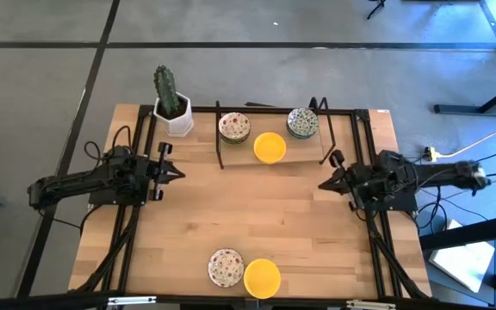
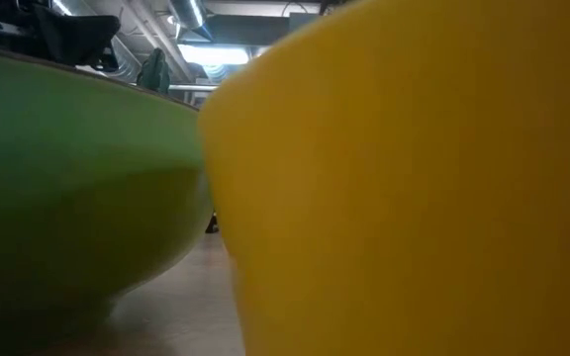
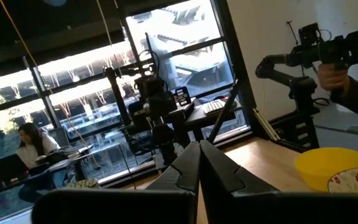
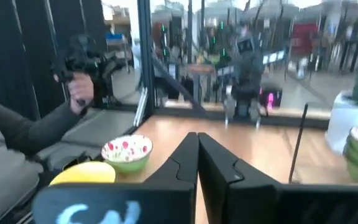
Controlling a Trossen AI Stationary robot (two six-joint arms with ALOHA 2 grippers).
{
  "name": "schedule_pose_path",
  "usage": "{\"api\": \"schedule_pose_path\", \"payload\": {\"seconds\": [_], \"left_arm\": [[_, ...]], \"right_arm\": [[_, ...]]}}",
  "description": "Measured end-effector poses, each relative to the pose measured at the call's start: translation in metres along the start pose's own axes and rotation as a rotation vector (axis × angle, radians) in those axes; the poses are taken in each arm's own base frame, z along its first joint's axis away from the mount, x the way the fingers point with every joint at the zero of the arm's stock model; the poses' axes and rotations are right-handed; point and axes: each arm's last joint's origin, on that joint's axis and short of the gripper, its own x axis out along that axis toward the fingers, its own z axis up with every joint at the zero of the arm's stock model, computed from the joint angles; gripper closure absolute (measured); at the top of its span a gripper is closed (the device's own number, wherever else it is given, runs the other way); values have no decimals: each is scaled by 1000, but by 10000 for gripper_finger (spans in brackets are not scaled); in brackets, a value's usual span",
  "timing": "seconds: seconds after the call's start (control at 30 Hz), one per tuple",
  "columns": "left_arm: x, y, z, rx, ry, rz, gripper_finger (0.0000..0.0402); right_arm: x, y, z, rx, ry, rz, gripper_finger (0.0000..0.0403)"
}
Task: Pick & Place Mini bowls
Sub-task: Stack the yellow bowl on the yellow bowl on the shelf
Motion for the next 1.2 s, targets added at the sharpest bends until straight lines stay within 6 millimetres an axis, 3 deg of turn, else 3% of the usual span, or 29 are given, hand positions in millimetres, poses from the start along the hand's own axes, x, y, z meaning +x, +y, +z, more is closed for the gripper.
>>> {"api": "schedule_pose_path", "payload": {"seconds": [0.2,0.47,0.77,1.0,1.2], "left_arm": [[0,0,0,-1,0,0,399],[0,0,0,-19,1,0,394],[0,0,0,-19,0,1,397],[0,0,1,-64,-6,2,395],[0,0,1,-76,-6,2,394]], "right_arm": [[41,6,26,75,240,-10,391],[120,24,57,141,716,32,391],[200,51,81,35,841,153,380],[241,69,65,13,893,198,295],[263,90,32,42,970,287,194]]}}
